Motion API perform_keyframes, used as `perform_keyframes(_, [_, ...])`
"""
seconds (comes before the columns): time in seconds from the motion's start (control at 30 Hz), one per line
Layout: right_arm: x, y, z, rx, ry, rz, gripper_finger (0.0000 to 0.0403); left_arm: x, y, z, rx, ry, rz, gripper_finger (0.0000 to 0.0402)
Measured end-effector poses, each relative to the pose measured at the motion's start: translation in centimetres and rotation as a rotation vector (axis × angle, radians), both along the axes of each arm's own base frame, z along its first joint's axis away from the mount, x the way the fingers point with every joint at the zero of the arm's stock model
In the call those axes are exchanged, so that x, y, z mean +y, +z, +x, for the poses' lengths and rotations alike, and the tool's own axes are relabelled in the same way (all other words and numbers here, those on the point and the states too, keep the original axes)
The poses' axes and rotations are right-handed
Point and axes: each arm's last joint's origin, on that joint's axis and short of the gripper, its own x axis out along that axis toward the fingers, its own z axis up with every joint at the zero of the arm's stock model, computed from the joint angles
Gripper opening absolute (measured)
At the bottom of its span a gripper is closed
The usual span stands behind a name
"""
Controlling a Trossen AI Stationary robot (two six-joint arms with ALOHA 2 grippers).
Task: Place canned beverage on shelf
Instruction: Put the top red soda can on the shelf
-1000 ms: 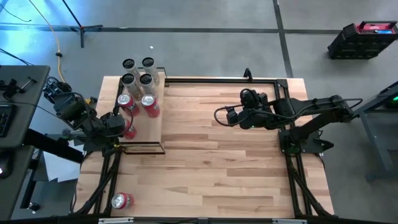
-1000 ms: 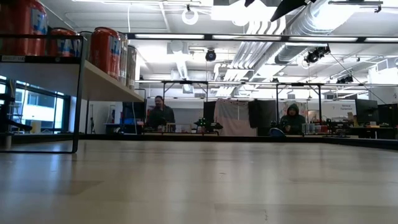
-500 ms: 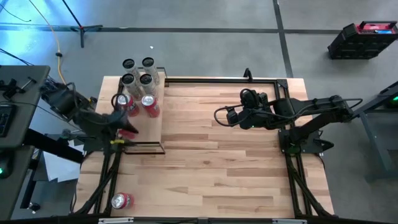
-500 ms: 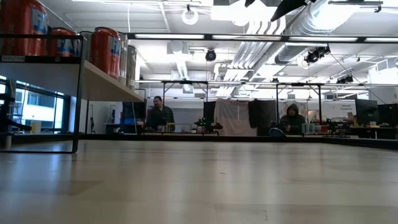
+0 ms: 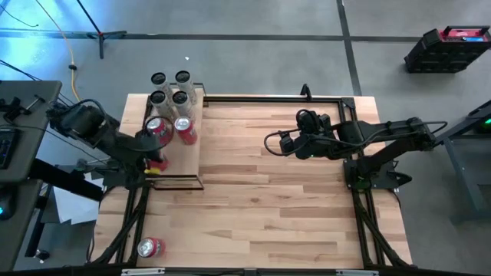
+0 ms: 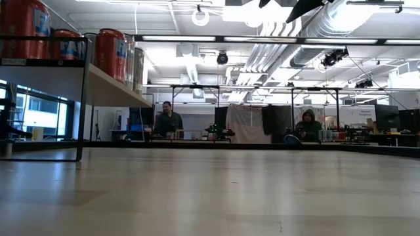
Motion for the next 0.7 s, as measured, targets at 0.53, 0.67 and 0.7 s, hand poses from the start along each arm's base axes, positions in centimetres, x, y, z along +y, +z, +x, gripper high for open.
perform_keyframes(0.53, [0.0, -0.1, -0.1, 0.010, -0.003, 0.000, 0.0392, -0.4, -2.7, 6.2, 0.137, -0.028, 0.267, 0.0227])
perform_keyframes(0.67, [0.0, -0.1, -0.1, 0.012, 0.002, 0.009, 0.0392, 0.0, -4.0, 8.6, 0.229, 0.027, 0.230, 0.0227])
perform_keyframes(0.7, [0.0, -0.1, -0.1, 0.012, 0.005, 0.011, 0.0392, 0.0, -4.3, 9.0, 0.249, 0.029, 0.223, 0.0227])
